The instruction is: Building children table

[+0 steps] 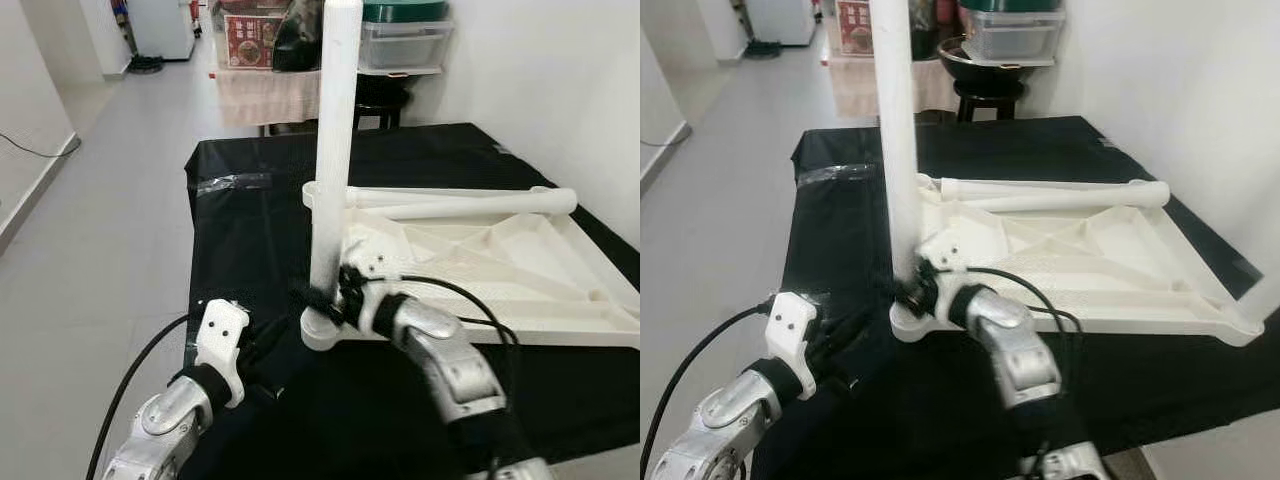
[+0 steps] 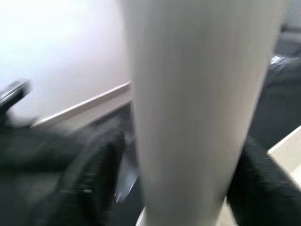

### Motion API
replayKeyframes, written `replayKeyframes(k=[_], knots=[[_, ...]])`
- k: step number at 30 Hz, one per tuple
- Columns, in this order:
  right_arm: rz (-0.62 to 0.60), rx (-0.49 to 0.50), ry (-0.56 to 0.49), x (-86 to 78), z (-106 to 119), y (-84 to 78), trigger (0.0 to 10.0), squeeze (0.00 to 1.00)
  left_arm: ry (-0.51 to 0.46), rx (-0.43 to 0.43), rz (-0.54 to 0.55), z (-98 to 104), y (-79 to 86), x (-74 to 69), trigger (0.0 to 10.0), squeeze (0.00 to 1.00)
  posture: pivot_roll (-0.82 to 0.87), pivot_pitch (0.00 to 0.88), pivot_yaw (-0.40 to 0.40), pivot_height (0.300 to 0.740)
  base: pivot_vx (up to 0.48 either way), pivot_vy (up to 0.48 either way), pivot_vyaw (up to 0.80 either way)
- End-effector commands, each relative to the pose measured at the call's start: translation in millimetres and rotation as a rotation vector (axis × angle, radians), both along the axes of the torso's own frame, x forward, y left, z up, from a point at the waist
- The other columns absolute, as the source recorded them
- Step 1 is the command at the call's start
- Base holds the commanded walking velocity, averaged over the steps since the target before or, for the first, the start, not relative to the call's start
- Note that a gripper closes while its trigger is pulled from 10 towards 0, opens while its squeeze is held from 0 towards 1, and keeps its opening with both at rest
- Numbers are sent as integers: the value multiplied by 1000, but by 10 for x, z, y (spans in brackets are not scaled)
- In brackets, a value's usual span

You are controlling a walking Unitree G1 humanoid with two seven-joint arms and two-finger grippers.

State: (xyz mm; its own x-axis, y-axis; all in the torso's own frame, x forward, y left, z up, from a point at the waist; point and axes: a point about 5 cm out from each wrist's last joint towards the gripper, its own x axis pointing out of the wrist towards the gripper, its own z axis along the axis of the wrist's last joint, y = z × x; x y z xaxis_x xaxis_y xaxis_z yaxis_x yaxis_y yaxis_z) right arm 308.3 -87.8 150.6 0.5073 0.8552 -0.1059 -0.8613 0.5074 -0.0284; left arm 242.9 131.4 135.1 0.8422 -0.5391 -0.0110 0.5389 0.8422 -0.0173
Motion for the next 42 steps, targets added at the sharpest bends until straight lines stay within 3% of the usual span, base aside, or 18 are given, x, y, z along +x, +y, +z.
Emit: replayKeyframes(k=[1, 4, 5, 6, 10, 17, 18, 19, 26, 29, 31, 34, 35, 36, 39, 42], knots=[[162, -12, -18, -70, 78, 82, 10000, 1000, 17, 4, -2, -42, -6, -1, 10000, 0, -2, 64, -50, 740, 0, 0, 0], [218, -51, -69, -54, 205, 46, 10000, 1000, 20, 5, -9, -44, -6, 0, 10000, 0, 0, 63, -49, 740, 0, 0, 0], [238, -52, -66, -27, 246, 33, 10000, 208, 21, 5, -11, -45, -6, 1, 10000, 0, 0, 63, -49, 740, 0, 0, 0], [308, -58, -67, 26, 298, 10, 10000, 0, 22, 4, -14, -46, -5, 2, 10000, 0, 5, 58, -48, 740, 0, 0, 0], [414, -74, -51, 111, 348, -55, 10000, 0, 23, 5, -14, -50, -4, 0, 10000, 0, 9, 56, -49, 740, 0, 0, 0], [446, -70, -21, 203, 383, -108, 10000, 0, 23, 5, -11, -49, -4, -4, 10000, 0, 14, 58, -49, 740, 0, 0, 0], [458, -62, 1, 224, 383, -137, 745, 0, 24, 5, -12, -49, -8, -5, 10000, 0, 14, 58, -49, 740, 0, 0, 0], [464, -51, 20, 237, 383, -161, 0, 0, 24, 4, -14, -48, -11, -7, 10000, 0, 14, 60, -50, 740, 0, 0, 0], [430, -34, 31, 228, 319, -209, 0, 0, 24, 2, -15, -43, -15, -10, 10000, 0, 12, 65, -51, 740, 0, 0, 0], [352, -15, 27, 169, 234, -246, 0, 0, 22, 0, -13, -38, -13, -11, 10000, 0, 1, 73, -51, 740, 0, 0, 0], [222, -18, 33, 127, 136, -254, 0, 0, 21, 1, -13, -35, -6, -11, 10000, 0, -5, 77, -53, 740, 0, 0, 0], [165, -23, 35, 119, 99, -253, 0, 0, 21, 2, -13, -35, -3, -10, 10000, 0, -5, 77, -53, 740, 0, 0, 0], [-64, -59, 55, 21, -155, -153, 0, 0, 20, 4, -11, -35, 7, -9, 10000, 0, -13, 83, -66, 740, 0, 0, 0], [-193, -116, -40, -46, -174, -108, 0, 0, 19, 5, -9, -28, 18, -4, 10000, 0, -10, 86, -57, 740, 0, 0, 0], [-278, -102, -67, -50, -137, -102, 0, 0, 19, 7, -7, -31, 32, 0, 10000, 0, -26, 90, -41, 740, 0, 0, 0], [-346, -44, -3, 54, -146, -171, 0, 0, 19, 7, -4, -36, 39, 15, 10000, 0, -17, 78, -41, 740, 0, 0, 0]])
